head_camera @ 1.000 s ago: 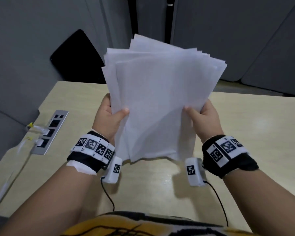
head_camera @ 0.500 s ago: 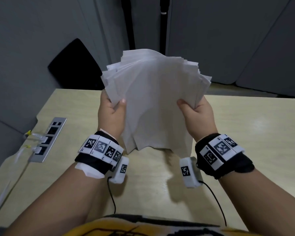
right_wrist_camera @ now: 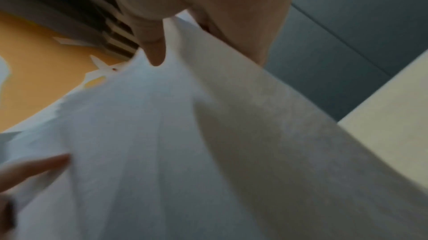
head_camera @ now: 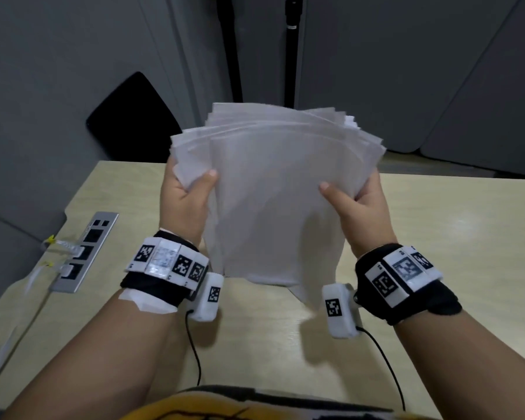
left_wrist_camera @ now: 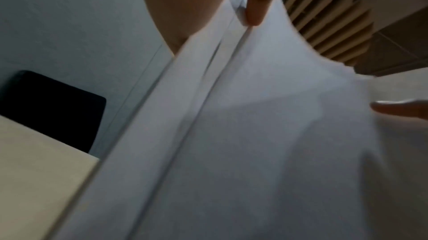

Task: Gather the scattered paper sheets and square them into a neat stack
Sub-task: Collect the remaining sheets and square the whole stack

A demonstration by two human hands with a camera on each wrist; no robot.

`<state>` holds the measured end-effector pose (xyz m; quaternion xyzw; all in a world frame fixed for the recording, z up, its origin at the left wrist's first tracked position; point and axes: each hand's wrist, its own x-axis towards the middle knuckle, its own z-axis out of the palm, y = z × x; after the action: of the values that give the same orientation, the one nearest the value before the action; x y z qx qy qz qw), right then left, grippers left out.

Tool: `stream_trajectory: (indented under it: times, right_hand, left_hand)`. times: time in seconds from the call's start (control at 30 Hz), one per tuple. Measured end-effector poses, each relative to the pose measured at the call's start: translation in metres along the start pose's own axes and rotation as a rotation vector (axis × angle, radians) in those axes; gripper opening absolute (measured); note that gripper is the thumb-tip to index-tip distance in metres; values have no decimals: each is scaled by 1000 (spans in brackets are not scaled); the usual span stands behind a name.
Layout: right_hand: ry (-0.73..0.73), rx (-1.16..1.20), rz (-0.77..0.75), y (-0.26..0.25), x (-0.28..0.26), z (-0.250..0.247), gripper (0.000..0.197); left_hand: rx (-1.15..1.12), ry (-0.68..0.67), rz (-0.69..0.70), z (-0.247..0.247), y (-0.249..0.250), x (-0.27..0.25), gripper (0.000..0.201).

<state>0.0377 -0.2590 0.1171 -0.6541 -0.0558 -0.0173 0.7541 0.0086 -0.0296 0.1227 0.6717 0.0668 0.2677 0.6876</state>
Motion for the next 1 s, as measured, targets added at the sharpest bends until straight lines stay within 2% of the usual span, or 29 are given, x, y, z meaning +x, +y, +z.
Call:
stream_trajectory:
  times: [0.1, 0.2, 0.27, 0.33, 0.4, 0.5, 0.57, 0.67, 0.73, 0.8, 0.83, 0.9, 0.93, 1.0]
  right_hand:
    - [-41, -18, 59, 3, 1, -7, 61]
    - [-195, -201, 43, 3, -5, 6, 68]
    - [-233, -269, 18, 4, -7, 12, 63]
    - [-141, -204, 42, 7, -4, 6, 56]
    - [-24, -136, 101, 10, -3, -2, 48]
    - [-15, -254, 148, 13, -3, -2, 22]
    - [1, -376, 78, 10, -2, 4, 16]
    - [54, -519, -93, -4, 2, 7, 20]
    - [56, -670, -231, -17, 4, 5, 25]
    - [17, -827, -369, -29, 4, 4, 31]
    - [-9, -904, -422, -33, 5, 5, 35]
    - [-67, -1048, -504, -37, 4, 8, 46]
    - [-98, -1112, -537, -38, 4, 11, 50]
    - [-165, -1191, -571, -39, 2, 16, 52]
  left_hand:
    - [-38, -64, -97, -12, -4, 0, 59]
    - [109, -130, -157, -2, -6, -9, 52]
    - [187, -45, -173, 4, -10, -9, 36]
    - [124, 18, -213, -1, -11, -6, 24]
    - [23, 13, -243, -10, -11, -5, 24]
    - [-2, 6, -259, -12, -13, -11, 26]
    - [76, 27, -245, -7, -13, -12, 25]
    - [114, 72, -196, -5, -7, -6, 31]
    - [77, 92, -106, -10, 1, 3, 49]
    - [163, 75, 23, -18, 13, 10, 72]
    - [276, 39, 100, -22, 20, 14, 82]
    - [588, -136, 246, -24, 39, 16, 96]
    - [710, -244, 294, -22, 46, 16, 96]
    - [729, -413, 298, -15, 52, 15, 84]
